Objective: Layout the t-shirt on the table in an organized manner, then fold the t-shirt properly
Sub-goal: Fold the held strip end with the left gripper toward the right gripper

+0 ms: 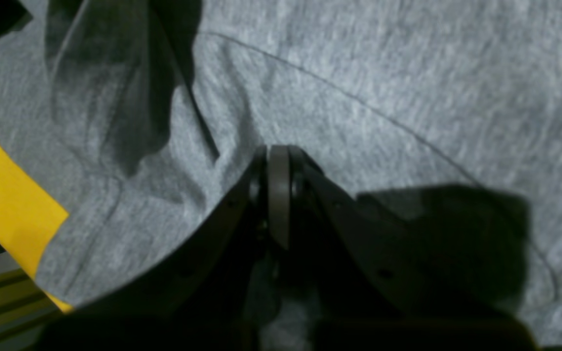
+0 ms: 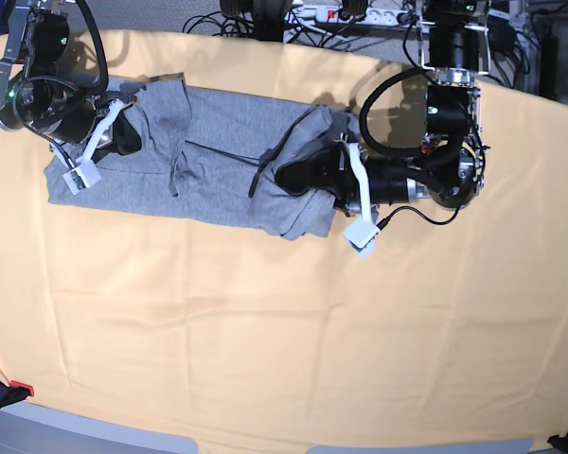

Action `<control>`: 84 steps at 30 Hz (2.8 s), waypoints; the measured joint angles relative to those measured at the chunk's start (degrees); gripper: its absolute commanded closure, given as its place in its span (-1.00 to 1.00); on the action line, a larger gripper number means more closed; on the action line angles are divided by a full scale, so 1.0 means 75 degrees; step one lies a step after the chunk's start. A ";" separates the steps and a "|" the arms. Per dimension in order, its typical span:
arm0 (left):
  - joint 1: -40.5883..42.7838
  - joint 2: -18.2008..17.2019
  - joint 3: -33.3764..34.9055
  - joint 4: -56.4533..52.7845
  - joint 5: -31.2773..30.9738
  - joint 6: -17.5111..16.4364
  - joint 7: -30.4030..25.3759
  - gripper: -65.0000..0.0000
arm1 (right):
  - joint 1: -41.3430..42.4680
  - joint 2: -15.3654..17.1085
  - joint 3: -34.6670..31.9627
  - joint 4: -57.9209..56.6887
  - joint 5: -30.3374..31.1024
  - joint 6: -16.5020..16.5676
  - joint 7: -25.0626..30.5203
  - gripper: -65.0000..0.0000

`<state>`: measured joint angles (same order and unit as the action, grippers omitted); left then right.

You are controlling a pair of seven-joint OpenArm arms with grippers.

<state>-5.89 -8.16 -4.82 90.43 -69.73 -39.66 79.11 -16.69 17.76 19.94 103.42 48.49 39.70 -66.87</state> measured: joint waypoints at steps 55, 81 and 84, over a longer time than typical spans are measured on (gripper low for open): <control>0.0230 -0.0542 0.1134 0.0023 -0.0283 0.0137 0.0248 1.00 | 0.0000 0.0000 0.0000 0.0000 0.0140 0.0000 0.0055 1.00; -0.0108 -0.0530 -0.0128 0.0172 -0.0831 0.0026 0.0256 1.00 | 0.0105 -0.0003 -0.0003 0.0000 0.0146 0.0000 0.0052 1.00; 0.0099 -0.0542 -0.0119 0.0169 -0.0560 0.0119 0.0239 1.00 | 0.0082 -0.0003 0.0000 0.0000 0.0137 0.0000 0.0041 1.00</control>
<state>-5.15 -12.23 -5.72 91.70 -73.93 -38.76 80.90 -16.08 17.74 19.94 103.42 49.52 39.70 -66.57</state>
